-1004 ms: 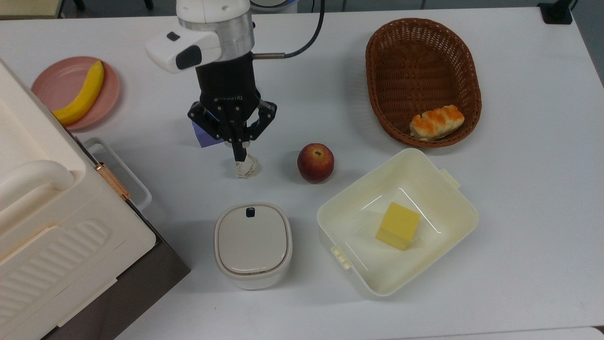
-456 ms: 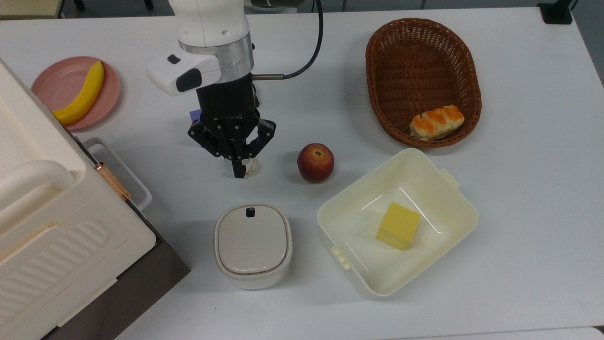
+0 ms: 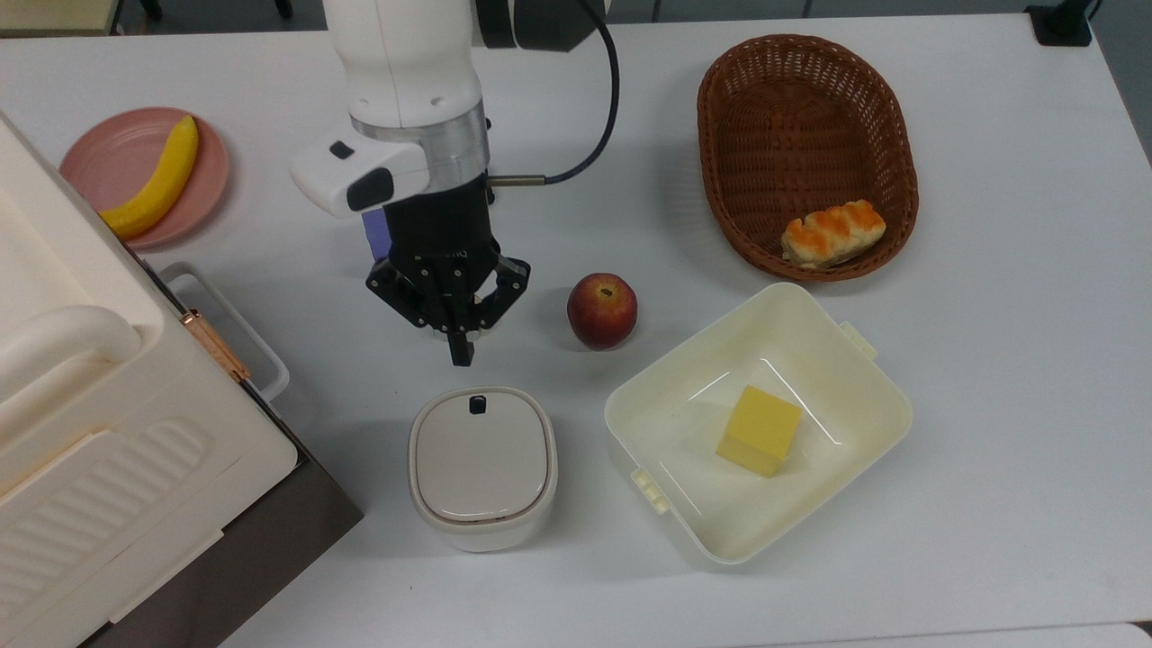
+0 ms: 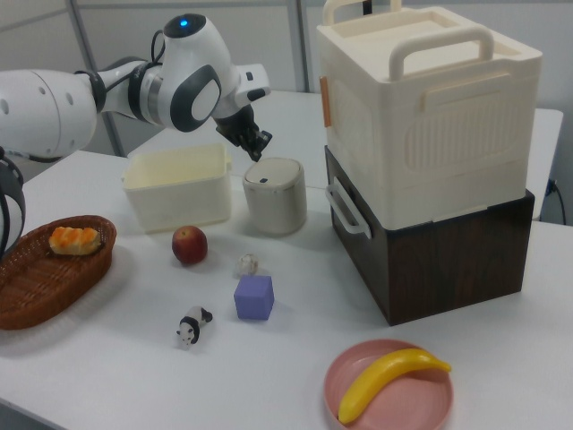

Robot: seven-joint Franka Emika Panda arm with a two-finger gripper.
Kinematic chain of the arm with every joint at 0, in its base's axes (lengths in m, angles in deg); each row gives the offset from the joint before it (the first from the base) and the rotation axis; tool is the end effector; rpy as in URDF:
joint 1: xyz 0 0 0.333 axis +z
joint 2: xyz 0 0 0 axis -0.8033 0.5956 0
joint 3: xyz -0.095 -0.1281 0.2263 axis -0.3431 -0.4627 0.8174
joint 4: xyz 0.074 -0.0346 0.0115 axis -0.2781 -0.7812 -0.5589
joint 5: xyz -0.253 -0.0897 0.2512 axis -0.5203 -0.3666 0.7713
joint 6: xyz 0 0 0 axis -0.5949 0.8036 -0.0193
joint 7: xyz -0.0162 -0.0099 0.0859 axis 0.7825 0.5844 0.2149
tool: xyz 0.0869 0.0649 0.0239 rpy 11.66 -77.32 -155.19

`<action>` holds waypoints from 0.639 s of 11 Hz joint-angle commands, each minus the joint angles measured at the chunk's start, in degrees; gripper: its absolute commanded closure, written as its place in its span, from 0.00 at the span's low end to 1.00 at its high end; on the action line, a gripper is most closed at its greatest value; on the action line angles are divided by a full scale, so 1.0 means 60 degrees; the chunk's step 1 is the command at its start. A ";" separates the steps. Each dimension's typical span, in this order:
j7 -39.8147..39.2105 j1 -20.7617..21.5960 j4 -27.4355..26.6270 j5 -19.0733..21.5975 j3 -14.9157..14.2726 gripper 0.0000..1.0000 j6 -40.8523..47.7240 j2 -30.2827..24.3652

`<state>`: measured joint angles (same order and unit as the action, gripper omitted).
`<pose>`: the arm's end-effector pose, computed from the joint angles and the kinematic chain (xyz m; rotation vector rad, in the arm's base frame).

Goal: Open the trash can
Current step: 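Move the gripper down toward the lid of the small trash can, then press the gripper fingertips onto the trash can lid's front edge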

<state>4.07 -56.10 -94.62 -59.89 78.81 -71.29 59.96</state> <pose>0.6858 -0.0029 0.4610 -2.9783 0.1224 -0.7039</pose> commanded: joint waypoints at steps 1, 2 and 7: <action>0.0021 0.0090 0.0402 -0.0193 -0.0013 1.00 -0.0193 0.0409; 0.0035 0.0105 0.0476 -0.0207 -0.0013 1.00 -0.0193 0.0468; 0.0021 0.0236 0.0521 -0.0295 -0.0101 1.00 -0.0544 0.0644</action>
<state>4.05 -55.88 -92.75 -60.19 78.91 -72.37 62.62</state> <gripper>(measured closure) 0.991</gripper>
